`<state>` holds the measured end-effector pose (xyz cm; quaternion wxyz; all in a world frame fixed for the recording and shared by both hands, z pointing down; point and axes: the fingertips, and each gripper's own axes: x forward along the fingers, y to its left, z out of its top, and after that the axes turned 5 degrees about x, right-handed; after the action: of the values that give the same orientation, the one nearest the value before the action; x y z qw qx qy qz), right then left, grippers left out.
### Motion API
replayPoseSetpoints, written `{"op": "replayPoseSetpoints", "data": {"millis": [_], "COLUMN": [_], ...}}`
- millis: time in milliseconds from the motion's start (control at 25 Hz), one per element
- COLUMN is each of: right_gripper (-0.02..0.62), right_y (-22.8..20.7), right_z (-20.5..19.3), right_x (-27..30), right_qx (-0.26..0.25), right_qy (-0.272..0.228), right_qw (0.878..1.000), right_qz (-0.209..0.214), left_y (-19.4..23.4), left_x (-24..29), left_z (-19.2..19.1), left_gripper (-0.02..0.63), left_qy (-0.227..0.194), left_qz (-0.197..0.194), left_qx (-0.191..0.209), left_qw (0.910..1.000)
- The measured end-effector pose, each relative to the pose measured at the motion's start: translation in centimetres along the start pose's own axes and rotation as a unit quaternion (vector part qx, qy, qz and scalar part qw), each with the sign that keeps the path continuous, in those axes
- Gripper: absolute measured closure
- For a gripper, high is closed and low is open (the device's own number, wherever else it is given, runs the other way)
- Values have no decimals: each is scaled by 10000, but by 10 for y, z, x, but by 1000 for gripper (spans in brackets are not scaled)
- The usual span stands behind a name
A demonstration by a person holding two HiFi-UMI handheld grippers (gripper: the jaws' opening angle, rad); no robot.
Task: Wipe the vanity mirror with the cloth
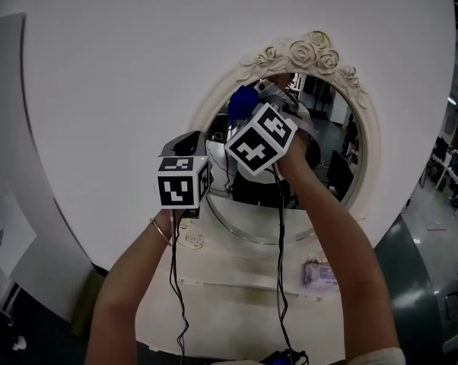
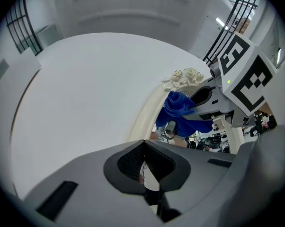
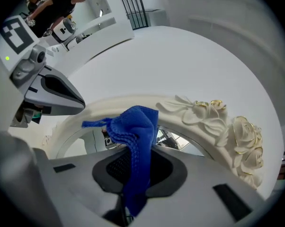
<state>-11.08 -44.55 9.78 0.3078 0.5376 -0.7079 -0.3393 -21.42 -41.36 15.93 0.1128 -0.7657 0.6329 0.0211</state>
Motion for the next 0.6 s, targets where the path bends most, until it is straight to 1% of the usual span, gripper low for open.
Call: {"op": "replayPoseSetpoints", "data": {"millis": [120, 280, 480, 600], "right_gripper": [532, 532, 532, 532], "right_y": [7, 28, 72, 103], "right_z": [1, 1, -6, -18], "right_x": [1, 6, 14, 19], "right_qx": [-99, -84, -263, -512], "right_qy": [35, 68, 137, 191], "right_qw": [9999, 9998, 9987, 9972], "right_qz": [-16, 168, 422, 520], "left_y": [3, 8, 16, 16], "left_x": [-2, -6, -17, -23], "left_z": [-7, -24, -56, -80], "left_gripper": [601, 601, 601, 601], "left_qy": [51, 133, 361, 516], "left_qz": [28, 72, 187, 218], "left_qx": [-7, -116, -233, -348], "left_qw": [10000, 9998, 9989, 9978]}}
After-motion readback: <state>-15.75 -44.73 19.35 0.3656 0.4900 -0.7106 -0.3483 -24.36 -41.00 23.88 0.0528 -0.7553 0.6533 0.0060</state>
